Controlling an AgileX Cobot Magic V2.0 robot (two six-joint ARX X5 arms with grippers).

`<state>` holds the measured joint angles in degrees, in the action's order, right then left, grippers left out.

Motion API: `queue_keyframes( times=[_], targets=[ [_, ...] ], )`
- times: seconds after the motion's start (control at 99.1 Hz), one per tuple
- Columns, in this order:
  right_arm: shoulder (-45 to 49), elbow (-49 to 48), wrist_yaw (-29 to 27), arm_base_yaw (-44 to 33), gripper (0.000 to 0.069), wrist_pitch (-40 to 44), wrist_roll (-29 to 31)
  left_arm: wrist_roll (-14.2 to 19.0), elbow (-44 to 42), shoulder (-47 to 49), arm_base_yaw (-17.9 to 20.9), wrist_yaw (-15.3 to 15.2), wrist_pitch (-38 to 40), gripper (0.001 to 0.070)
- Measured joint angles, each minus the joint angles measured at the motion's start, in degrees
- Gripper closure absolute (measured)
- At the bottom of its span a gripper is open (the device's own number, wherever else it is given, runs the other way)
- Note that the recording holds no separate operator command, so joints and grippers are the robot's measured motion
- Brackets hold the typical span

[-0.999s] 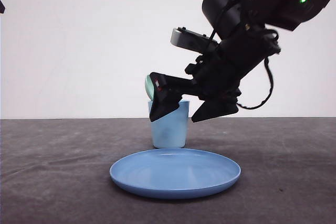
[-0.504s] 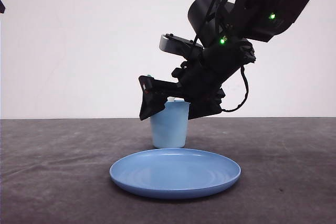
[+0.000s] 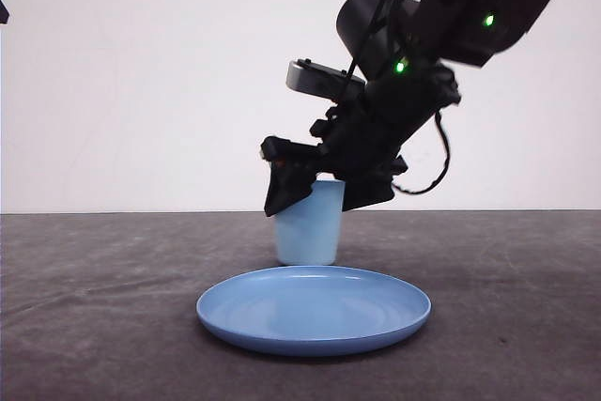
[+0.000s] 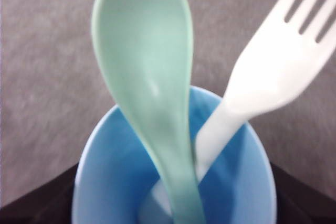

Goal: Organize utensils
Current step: 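Lower the right gripper around the cup rim and close it, then lift the cup with the right gripper and set it on the plate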

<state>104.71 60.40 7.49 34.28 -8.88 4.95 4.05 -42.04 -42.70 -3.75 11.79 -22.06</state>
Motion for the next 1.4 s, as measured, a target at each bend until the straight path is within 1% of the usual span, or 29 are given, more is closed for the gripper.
queue_keyframes(
  times=[0.182,0.313,0.414,0.585,0.757,0.978,1.079,1.402],
  targets=[
    [-7.06,0.0,-0.04,1.2,0.0234,7.39,-0.04,0.0,0.0,0.0,0.0,-0.02,0.0,0.048],
    [-12.59,0.0,-0.26,3.5,0.0234,13.09,-0.02,0.0,0.0,0.0,0.0,-0.02,0.02,0.048],
    [-16.9,-0.02,-2.54,6.51,0.0234,17.27,-0.11,-0.02,0.0,0.0,0.0,-0.02,0.02,0.048],
    [-23.02,0.0,-7.17,11.8,0.0234,20.46,-0.22,-0.04,0.0,0.0,0.0,-0.02,-0.02,0.048],
    [-26.29,-0.5,-8.63,15.61,0.0234,23.21,-0.24,-0.22,0.0,0.0,0.0,-0.02,-0.02,0.048],
    [-28.89,-6.93,-10.29,17.53,0.0234,21.03,-0.22,-0.24,0.0,0.0,0.0,-0.02,-0.02,0.048],
    [-28.87,-10.95,-10.34,17.53,0.0234,17.92,-0.22,-0.24,0.0,0.0,0.0,-0.02,-0.02,0.048],
    [-28.87,-26.69,-10.47,17.46,0.0234,-3.54,0.55,-0.24,0.0,0.0,0.0,0.0,-0.04,0.048]
  ],
)
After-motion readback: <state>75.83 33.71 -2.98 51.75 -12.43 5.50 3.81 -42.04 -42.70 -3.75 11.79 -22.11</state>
